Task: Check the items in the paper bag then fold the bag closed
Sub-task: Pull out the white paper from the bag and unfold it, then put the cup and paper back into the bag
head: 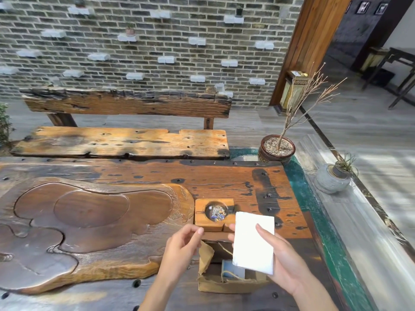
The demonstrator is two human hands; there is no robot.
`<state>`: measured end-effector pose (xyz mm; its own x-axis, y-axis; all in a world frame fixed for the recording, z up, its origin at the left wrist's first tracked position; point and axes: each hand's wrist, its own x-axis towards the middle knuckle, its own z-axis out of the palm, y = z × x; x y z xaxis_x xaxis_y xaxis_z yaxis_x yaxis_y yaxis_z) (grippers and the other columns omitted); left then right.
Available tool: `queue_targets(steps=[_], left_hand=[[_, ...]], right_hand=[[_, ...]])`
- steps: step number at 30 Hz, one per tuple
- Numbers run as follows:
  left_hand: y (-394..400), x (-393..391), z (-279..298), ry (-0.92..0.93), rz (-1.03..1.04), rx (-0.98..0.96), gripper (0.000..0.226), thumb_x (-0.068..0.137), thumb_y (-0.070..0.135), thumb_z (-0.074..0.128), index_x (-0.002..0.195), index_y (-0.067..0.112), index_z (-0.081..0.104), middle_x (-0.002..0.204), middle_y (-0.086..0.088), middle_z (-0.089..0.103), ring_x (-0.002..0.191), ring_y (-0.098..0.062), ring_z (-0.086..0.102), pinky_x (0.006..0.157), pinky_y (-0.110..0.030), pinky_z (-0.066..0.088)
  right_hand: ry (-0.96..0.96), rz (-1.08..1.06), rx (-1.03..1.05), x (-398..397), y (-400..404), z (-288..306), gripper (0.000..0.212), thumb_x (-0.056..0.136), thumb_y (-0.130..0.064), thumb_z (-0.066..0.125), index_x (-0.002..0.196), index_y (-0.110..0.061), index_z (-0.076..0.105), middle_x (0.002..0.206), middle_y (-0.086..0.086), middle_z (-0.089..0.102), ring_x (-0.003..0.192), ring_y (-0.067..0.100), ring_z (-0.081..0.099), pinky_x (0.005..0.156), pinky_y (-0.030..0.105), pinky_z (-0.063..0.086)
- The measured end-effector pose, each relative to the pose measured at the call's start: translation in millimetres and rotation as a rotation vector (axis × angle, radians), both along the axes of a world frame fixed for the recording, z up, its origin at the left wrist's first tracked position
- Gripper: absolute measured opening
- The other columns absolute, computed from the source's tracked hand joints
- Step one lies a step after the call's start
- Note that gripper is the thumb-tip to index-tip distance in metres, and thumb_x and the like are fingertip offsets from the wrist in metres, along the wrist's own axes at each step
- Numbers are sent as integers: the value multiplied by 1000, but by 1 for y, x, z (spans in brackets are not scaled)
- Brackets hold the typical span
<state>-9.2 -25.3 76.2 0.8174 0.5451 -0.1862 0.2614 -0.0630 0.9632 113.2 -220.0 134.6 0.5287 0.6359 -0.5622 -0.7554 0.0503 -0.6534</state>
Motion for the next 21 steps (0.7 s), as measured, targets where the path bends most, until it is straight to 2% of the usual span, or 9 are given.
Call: queue_targets(steps=[4, 7, 11, 16, 18, 21], left_hand=[[-8, -8, -28, 93, -61, 110, 12, 89, 29, 67, 78, 32, 68, 65, 7, 52, 58, -4, 47, 62, -24, 41], [-15, -10, -43, 124, -95, 209, 22, 85, 24, 72, 75, 44, 68, 73, 4, 48, 66, -2, 49, 61, -12, 37], [-19, -6, -57, 152, -113, 251, 21, 84, 24, 73, 86, 45, 69, 78, 5, 40, 68, -2, 49, 65, -11, 37], [-23, 3, -65, 201, -174, 266, 28, 85, 28, 71, 104, 49, 66, 88, 2, 46, 74, 0, 50, 73, -6, 37], [-24, 7, -70, 275, -224, 295, 35, 85, 36, 69, 114, 53, 59, 93, 5, 44, 74, -4, 51, 80, -12, 44], [-27, 13, -75, 407, -274, 346, 51, 85, 36, 63, 131, 51, 47, 97, 6, 40, 87, -13, 53, 89, -35, 51]], right_hand=[[-12, -68, -99, 12, -24, -14, 39, 98, -20, 50, 134, -5, 56, 127, 21, 68, 116, 40, 65, 107, 62, 41], [-27, -64, -183, 18, -40, -22, 39, 98, -22, 50, 132, -4, 58, 125, 21, 69, 116, 39, 66, 104, 64, 43], [-51, -78, -252, 25, -60, -32, 38, 99, -20, 48, 128, 1, 60, 122, 23, 70, 113, 41, 67, 101, 60, 47], [-102, 13, -417, 34, -73, -47, 34, 99, -15, 50, 119, 9, 64, 111, 28, 73, 106, 45, 69, 103, 60, 46], [-117, 51, -488, 35, -68, -55, 33, 100, -15, 51, 120, 9, 61, 107, 29, 74, 105, 46, 69, 96, 57, 52], [-105, 133, -555, 34, -50, -68, 30, 100, -13, 53, 122, 7, 56, 102, 27, 75, 101, 44, 71, 79, 47, 59]])
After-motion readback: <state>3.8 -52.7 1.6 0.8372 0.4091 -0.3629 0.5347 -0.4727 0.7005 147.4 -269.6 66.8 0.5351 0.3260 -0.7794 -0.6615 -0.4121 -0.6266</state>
